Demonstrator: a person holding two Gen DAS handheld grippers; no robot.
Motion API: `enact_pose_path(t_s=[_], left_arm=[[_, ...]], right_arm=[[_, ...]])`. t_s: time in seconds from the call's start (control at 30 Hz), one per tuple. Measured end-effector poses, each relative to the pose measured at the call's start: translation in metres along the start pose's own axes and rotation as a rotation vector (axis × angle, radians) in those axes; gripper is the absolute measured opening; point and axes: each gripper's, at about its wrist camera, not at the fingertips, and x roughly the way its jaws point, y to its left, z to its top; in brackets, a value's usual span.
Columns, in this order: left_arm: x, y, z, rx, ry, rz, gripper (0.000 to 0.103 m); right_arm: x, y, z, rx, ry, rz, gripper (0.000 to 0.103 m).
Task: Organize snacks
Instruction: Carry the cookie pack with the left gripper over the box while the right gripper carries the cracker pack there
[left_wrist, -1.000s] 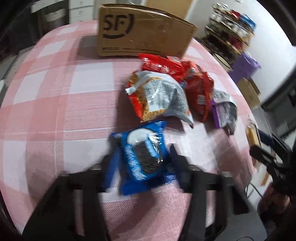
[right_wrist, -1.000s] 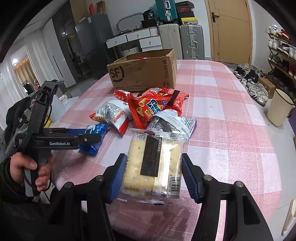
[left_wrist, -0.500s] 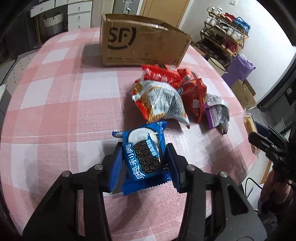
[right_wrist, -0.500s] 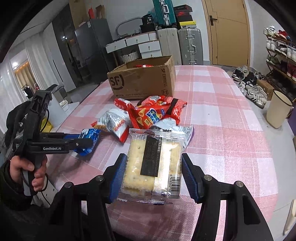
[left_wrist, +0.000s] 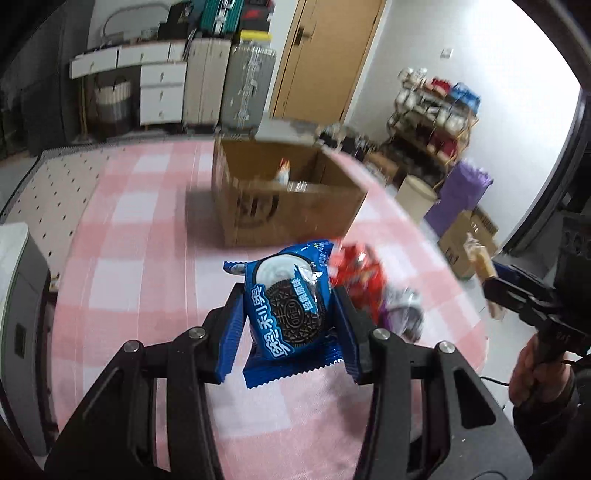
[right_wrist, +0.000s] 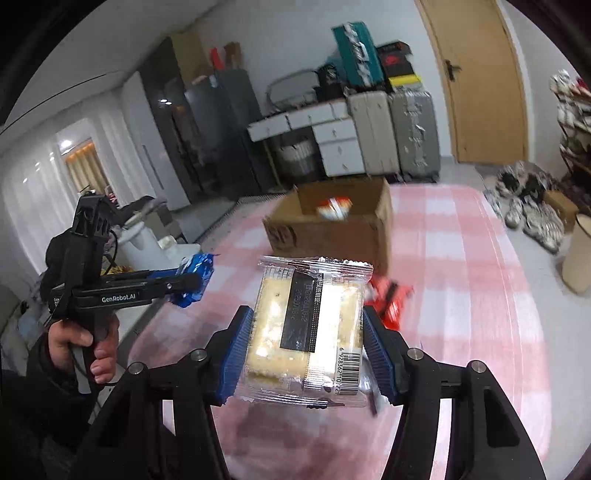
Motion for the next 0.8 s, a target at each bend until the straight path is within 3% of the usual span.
enact_pose_path(t_s=[0.47,0.8], left_arm=[[-0.015,-0.008,0.087,0.049,-0.115,-0.014,0.043],[0.015,-0.009,0.155,0.055,-0.139,-0.011,0.043]], right_arm=[[0.002,0.011,0.100,-0.073,-0.110,0.068,0.059],[0.037,0.002,0.166,-0.064,-0.133,0.098,0.059]])
